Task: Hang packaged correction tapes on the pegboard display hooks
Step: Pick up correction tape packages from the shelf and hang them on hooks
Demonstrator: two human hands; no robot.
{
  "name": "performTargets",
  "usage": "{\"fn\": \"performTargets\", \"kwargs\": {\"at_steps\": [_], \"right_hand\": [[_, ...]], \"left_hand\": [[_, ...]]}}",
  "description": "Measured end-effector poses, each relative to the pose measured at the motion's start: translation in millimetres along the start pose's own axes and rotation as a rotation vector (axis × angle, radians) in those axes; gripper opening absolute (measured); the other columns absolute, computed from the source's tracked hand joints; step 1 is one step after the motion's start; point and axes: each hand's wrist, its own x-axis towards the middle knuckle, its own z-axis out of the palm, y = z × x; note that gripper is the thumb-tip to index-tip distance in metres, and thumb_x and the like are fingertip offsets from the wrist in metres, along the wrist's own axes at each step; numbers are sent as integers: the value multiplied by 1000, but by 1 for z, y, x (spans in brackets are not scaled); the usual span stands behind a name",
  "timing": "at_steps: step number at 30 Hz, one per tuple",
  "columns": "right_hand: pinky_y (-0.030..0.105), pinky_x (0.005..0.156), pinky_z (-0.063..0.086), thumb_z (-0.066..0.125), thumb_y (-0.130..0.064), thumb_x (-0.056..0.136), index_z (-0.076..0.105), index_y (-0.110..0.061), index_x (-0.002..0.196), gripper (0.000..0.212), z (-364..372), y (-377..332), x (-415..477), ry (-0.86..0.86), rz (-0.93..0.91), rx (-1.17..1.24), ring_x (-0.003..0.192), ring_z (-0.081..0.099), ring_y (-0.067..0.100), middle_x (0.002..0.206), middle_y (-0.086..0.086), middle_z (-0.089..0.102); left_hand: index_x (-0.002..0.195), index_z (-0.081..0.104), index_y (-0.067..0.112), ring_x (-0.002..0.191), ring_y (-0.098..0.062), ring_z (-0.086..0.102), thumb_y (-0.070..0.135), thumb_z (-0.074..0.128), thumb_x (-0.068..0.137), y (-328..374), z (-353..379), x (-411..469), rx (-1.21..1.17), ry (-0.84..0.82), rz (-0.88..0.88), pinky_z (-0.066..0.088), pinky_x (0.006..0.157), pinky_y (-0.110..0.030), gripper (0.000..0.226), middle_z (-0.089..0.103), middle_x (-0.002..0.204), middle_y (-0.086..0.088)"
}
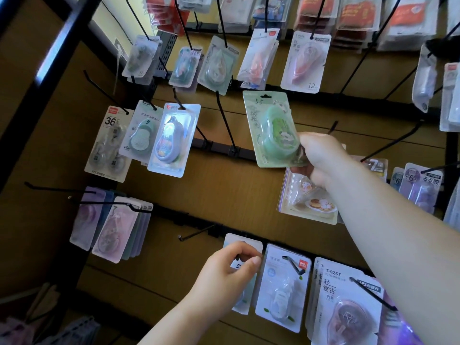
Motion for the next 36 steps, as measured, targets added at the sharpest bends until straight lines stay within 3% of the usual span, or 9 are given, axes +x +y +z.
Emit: {"fn": "performTargets", "kwargs": {"at_steps": [3,7,11,13,16,19,25,29,36], "right_hand": [[11,32,39,43,-17,93,57,-19,75,23,1,0,-1,-37,52,46,57,54,11,78,1,55],[10,31,38,43,-18,94,59,-16,78,24,0,1,-5,-81,64,101,37,57,5,73,0,56],[12,35,40,44,-22,95,62,-21,89,20,-7,2,-8,12,-154,-24,63,56,11,74,-5,59],[21,44,44,44,-24,95,62,-23,83,21,-10,3,-8,84,-290,-122,67,55,10,72,-9,59],[27,52,44,43,-23,95,64,-19,96,22,-13,2,-6,159,-384,-155,69,54,9,72,-11,57],[29,57,46,42,-20,95,66,-15,101,25,-12,0,-6,175,-384,-207,80,56,18,79,-5,58],[35,59,55,41,-18,95,58,-23,70,30,-8,-2,-6,139,-292,-209,84,61,29,78,2,60],[13,31,45,41,-18,95,60,-19,89,20,-6,-5,-7,130,-299,-254,73,59,23,90,4,59],[20,49,40,39,-17,96,64,-7,108,29,-10,-2,-9,205,-347,-308,82,51,17,92,3,55]], "left_hand": [[77,53,38,91,-6,59,24,51,90,0,0,0,4,-6,2,47,80,-16,19,60,83,15],[77,54,38,87,-4,60,23,51,90,0,0,0,0,-3,1,47,74,-10,20,60,82,14],[78,54,38,85,-4,59,23,51,90,0,0,0,-2,-7,-2,47,73,-11,20,60,81,15],[78,54,37,84,-5,59,22,51,90,1,0,0,-4,-10,-3,46,71,-10,19,59,81,15],[78,53,37,88,-7,59,22,50,90,2,1,1,0,-4,-6,47,73,-11,20,58,82,15],[76,53,38,85,-5,59,22,50,90,2,2,0,11,1,-8,46,70,-9,21,59,80,16],[75,53,37,86,-6,59,22,51,90,2,2,0,23,-6,-10,49,77,-15,21,58,79,16],[76,53,36,86,-7,59,21,51,90,3,2,0,12,-7,-11,48,76,-16,21,58,79,15],[77,54,37,81,-20,60,23,51,89,2,1,0,-13,-12,-29,53,74,-27,19,59,81,11]]}}
